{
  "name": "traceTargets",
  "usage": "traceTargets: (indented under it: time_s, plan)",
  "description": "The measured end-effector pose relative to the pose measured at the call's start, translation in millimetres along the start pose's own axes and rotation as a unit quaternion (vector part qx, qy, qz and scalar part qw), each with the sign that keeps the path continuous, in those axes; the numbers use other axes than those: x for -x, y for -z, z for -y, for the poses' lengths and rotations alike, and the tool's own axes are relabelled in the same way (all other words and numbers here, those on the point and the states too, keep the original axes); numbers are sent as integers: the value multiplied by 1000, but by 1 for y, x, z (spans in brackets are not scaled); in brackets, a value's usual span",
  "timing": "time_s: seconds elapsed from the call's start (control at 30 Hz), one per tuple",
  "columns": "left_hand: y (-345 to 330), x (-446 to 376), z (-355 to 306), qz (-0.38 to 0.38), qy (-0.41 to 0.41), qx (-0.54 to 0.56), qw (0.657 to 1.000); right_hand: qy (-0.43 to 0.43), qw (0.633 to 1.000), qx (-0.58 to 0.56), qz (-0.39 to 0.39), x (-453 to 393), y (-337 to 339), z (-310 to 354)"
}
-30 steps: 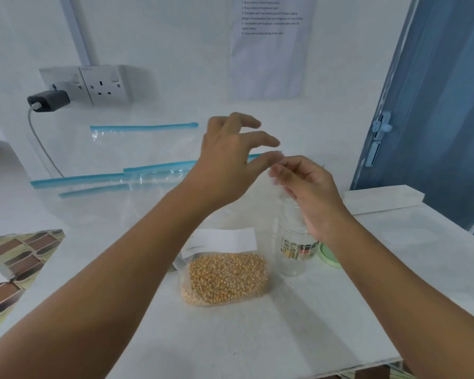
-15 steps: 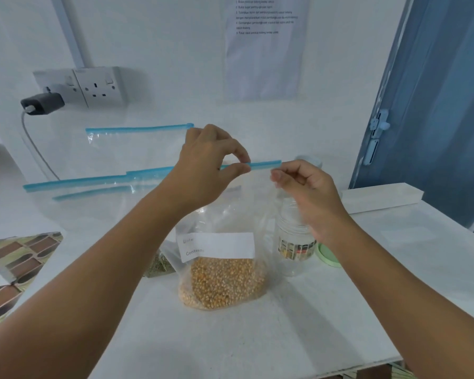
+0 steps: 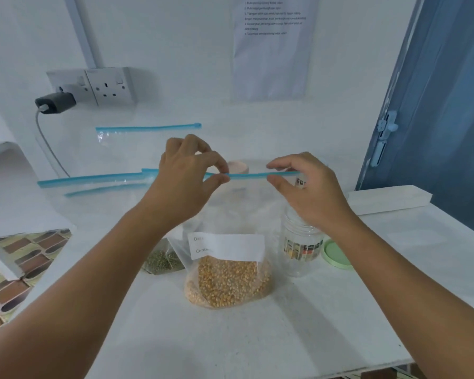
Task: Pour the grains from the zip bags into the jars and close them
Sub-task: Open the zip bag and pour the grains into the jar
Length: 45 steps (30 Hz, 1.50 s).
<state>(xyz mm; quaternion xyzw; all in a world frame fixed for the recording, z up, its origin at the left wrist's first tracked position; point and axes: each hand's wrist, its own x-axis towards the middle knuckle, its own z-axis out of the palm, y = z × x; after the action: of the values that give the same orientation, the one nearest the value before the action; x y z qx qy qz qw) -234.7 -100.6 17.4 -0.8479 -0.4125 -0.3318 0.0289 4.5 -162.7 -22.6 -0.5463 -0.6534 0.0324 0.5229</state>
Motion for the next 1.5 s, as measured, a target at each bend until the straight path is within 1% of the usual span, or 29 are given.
traceTargets:
  time_s: [0.1,0.17,0.23,0.33,0.53,0.6,0.67,0.8,0.87,0.93,1.0,1.03,1.07,1.13,1.2,1.23,1.3,1.4,1.5]
  plan:
    - [-6,4,-8,-15,-23,1,1000,104,984,144,29,-8,-11,20]
    - [-8,6,-8,-26,-30,-6,999,139,971,188,55,-13,-17,32]
    - [-6,9,-3,-25,-25,-10,999,144,967,197,77,-15,-20,36]
    - [3,19,12,-17,-13,-28,999,133,969,187,92,-13,-21,30]
    - [33,37,55,-26,52,-88,994,52,981,158,104,-6,-8,11]
    - [34,40,58,-31,55,-91,994,47,979,152,130,-6,-8,11]
    - [29,42,56,-41,53,-87,994,58,968,174,169,-7,-10,17]
    - [22,43,53,-94,47,-54,993,96,947,231,200,-9,-16,30]
    - [21,48,45,-128,65,-42,989,57,956,201,208,-10,-18,30]
    - [18,60,30,-160,94,13,982,-1,966,149,209,-12,-17,29]
    - [13,76,10,-174,131,110,970,-41,972,105,206,-12,-14,32]
    - [9,82,-1,-147,164,169,961,-55,973,85,207,-13,-12,34]
    - [4,85,-11,-101,204,232,946,-67,973,66,209,-14,-10,36]
    - [-6,84,-25,-23,277,350,895,-91,971,30,218,-15,-7,40]
    - [-12,79,-33,-5,333,423,843,-115,967,-6,229,-14,-4,45]
    - [-14,75,-35,-10,356,446,821,-122,964,-21,236,-14,-3,47]
    - [-14,69,-36,-25,383,472,794,-129,958,-43,251,-13,-3,52]
    - [-14,64,-37,-44,399,496,770,-135,954,-62,261,-12,-4,54]
    - [-13,64,-37,-45,407,506,759,-153,948,-79,268,-12,-4,56]
